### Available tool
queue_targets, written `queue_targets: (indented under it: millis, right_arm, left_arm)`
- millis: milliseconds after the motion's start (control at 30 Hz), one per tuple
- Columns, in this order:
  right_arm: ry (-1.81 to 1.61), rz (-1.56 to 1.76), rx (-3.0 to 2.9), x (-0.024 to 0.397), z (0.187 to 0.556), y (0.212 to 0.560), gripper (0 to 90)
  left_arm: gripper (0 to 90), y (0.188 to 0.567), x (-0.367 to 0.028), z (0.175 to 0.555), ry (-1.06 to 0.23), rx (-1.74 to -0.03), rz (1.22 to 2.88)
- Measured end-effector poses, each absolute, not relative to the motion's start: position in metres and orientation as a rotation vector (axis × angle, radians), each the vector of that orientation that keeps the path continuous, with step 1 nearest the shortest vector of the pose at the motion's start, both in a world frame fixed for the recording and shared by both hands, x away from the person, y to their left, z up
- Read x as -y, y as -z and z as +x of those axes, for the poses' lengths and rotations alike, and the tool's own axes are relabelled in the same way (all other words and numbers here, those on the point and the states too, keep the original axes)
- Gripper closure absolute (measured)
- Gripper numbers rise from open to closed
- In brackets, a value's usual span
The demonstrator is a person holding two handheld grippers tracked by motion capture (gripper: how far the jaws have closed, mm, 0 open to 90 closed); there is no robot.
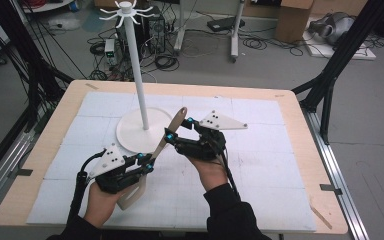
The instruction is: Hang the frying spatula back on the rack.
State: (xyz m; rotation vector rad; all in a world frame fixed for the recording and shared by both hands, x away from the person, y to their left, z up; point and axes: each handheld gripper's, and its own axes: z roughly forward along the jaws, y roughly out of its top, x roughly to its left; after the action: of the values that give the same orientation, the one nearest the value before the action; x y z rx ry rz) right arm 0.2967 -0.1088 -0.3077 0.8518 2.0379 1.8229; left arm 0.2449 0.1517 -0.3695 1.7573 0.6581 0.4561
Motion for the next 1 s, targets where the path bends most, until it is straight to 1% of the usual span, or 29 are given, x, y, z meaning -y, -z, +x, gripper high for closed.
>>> queue_targets:
  millis: [167, 233, 300, 500, 1000]
  right_arm:
    - [-1.824, 0.836, -2.046, 0.105, 0.297, 0.299, 47.7]
    - [-1.819, 0.825, -2.047, 0.103, 0.297, 0.295, 52.8]
    - [-1.816, 0.815, -2.049, 0.102, 0.297, 0.29, 59.9]
    - [-1.865, 0.782, -2.055, 0.099, 0.293, 0.281, 64.2]
    - [-1.988, 0.579, -2.135, 0.093, 0.279, 0.262, 72.4]
  left_arm:
    - [77.7, 0.366, -0.152, 0.243, -0.476, -0.652, 1.749]
    - [77.7, 0.364, -0.151, 0.241, -0.485, -0.643, 1.748]
    - [77.6, 0.362, -0.151, 0.24, -0.495, -0.637, 1.744]
    - [77.6, 0.358, -0.154, 0.239, -0.499, -0.614, 1.725]
    - [77.2, 0.354, -0.157, 0.24, -0.399, -0.512, 1.684]
